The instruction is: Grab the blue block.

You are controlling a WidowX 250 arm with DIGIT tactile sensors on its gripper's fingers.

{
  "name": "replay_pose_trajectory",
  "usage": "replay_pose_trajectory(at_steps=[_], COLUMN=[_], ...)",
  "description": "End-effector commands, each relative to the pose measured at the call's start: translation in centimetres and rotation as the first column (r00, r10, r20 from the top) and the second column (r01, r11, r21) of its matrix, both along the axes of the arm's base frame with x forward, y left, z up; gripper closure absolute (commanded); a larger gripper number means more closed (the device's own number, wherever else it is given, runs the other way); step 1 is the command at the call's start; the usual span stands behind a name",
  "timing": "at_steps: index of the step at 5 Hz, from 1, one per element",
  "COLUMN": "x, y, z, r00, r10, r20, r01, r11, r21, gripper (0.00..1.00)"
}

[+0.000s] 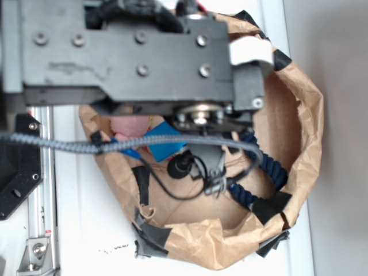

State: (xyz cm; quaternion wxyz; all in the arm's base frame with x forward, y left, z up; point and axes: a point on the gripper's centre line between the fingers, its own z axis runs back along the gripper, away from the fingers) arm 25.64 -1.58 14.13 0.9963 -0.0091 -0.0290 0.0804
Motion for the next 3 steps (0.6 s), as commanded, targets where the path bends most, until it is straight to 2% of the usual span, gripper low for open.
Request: replay_pose_trajectory(at_steps=[1, 2, 3], x=[0.5, 0.2, 0.2], y=[-2.2, -1.8, -1.1], z=[1.4, 1.0, 1.3], r00=[0.906, 0.920, 0.928], r10=[-0.408, -0.370, -0.350], r20=[0.115, 0.130, 0.131], r01=[0.390, 0.347, 0.329], r11=[0.908, 0.923, 0.931], r21=[0.150, 0.168, 0.157], gripper=[1.00, 1.00, 1.00])
